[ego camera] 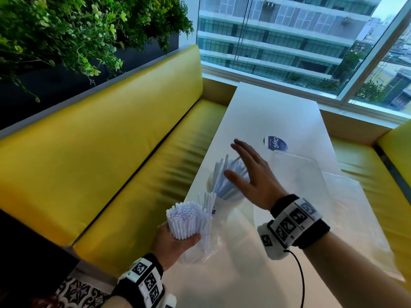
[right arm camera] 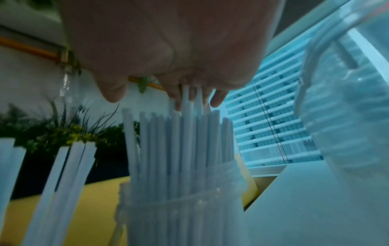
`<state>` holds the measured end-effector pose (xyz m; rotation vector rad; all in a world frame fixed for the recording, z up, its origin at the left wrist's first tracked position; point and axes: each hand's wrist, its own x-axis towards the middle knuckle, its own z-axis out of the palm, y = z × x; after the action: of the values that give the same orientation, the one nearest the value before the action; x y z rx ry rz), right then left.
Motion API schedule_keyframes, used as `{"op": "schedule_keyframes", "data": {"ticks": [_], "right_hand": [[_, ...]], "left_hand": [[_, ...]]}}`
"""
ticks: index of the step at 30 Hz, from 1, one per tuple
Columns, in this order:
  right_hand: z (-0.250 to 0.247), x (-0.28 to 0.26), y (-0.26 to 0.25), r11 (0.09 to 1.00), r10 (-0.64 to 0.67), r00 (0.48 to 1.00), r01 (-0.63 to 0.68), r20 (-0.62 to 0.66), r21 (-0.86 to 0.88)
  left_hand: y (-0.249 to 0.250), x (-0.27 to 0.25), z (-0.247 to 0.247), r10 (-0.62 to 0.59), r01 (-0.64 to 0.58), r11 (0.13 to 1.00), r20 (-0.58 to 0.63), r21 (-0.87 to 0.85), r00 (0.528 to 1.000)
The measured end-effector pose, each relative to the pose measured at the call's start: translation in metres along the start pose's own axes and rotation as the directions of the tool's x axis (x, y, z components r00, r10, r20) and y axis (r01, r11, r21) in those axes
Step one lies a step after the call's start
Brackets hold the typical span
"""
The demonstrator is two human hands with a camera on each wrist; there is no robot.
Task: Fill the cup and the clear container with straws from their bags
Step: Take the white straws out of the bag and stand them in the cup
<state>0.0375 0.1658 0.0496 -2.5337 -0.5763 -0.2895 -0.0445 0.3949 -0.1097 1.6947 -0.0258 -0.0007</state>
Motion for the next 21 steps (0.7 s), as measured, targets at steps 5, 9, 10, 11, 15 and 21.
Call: {"op": "schedule_keyframes", "data": {"ticks": [5, 9, 10, 11, 15, 21], "right_hand": [[0.009, -0.004, 0.002, 0.977, -0.019, 0.982, 0.057, 0.185, -0.205], [0.018, 0.004, 0.006, 0.986, -0.036, 0.995, 0.051, 0.096, -0.157], [0.019, 0.006, 0.007, 0.992, -0.039, 0.997, 0.045, 0.060, -0.114], [0.021, 0.008, 0.006, 0.996, -0.040, 0.999, 0.042, 0.031, -0.074], [0.024, 0.016, 0.004, 0.987, -0.072, 0.989, 0.089, 0.133, -0.130], [0.024, 0.026, 0.006, 0.971, -0.049, 0.975, 0.097, 0.216, -0.220]], "left_hand": [[0.003, 0.000, 0.001, 0.016, -0.016, 1.000, -0.017, 0.006, 1.000], [0.002, 0.000, 0.001, 0.020, -0.019, 0.999, -0.030, 0.033, 0.999], [0.001, 0.000, 0.001, 0.015, -0.014, 0.999, -0.028, 0.042, 0.999], [0.001, 0.000, 0.001, 0.005, -0.004, 0.999, -0.026, 0.049, 1.000], [0.001, 0.000, 0.001, -0.039, 0.040, 0.998, -0.029, 0.044, 0.999], [0.002, -0.001, 0.002, -0.062, 0.063, 0.998, -0.025, 0.029, 0.998]]}}
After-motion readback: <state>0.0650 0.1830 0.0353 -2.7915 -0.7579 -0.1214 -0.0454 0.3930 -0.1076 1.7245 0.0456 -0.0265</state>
